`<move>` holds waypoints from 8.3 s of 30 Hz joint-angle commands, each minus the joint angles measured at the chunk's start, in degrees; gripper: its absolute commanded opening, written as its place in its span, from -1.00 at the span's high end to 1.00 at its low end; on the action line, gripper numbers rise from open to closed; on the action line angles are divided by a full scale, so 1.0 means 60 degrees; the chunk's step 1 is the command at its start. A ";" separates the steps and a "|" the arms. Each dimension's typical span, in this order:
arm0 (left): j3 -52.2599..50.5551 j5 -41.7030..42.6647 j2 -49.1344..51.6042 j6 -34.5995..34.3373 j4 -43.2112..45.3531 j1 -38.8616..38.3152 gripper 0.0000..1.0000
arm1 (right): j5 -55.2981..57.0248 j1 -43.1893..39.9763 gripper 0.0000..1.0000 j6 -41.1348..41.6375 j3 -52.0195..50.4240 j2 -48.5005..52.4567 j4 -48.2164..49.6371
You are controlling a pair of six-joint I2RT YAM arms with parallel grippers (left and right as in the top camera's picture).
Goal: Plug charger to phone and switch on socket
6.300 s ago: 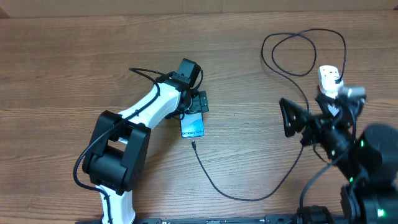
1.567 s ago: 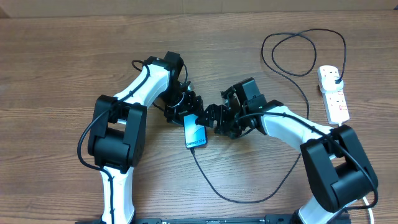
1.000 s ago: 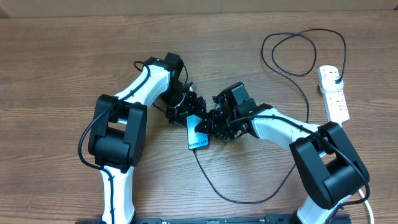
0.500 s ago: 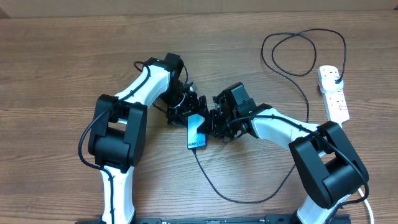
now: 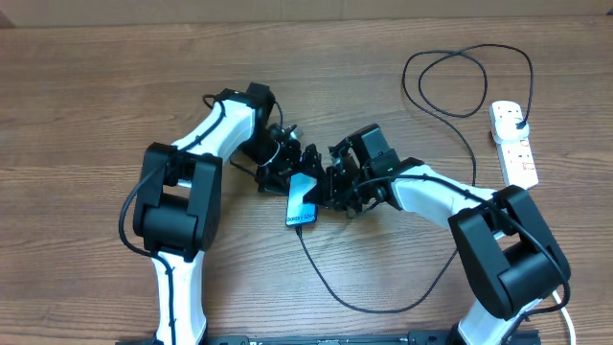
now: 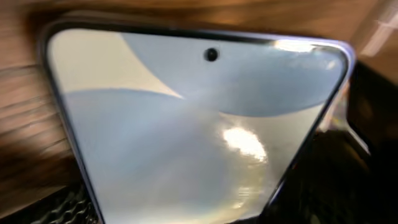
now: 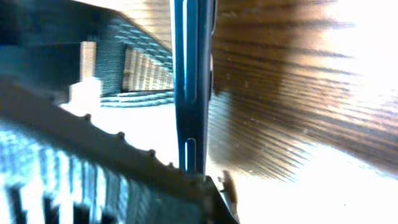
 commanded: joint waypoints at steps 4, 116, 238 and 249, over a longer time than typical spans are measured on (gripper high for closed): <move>-0.0310 0.4320 0.0484 0.3708 -0.0838 0.0652 -0.89 | -0.2222 -0.0641 0.93 -0.0339 0.0153 -0.0026 0.1410; 0.3166 -0.6929 0.0466 -0.2087 -0.2291 -0.0965 0.58 | 0.1953 -0.1060 -1.00 0.0488 0.0149 -0.0026 0.0291; -0.0178 -0.3770 -0.2543 0.0076 0.1639 0.0306 0.91 | 0.5446 0.3122 0.93 -0.4466 0.0160 -0.1490 -0.5023; -0.0612 -0.3770 -0.2543 0.0069 0.2014 0.0306 0.91 | 0.4659 0.3818 0.53 -0.4532 0.0160 -0.1490 -0.4317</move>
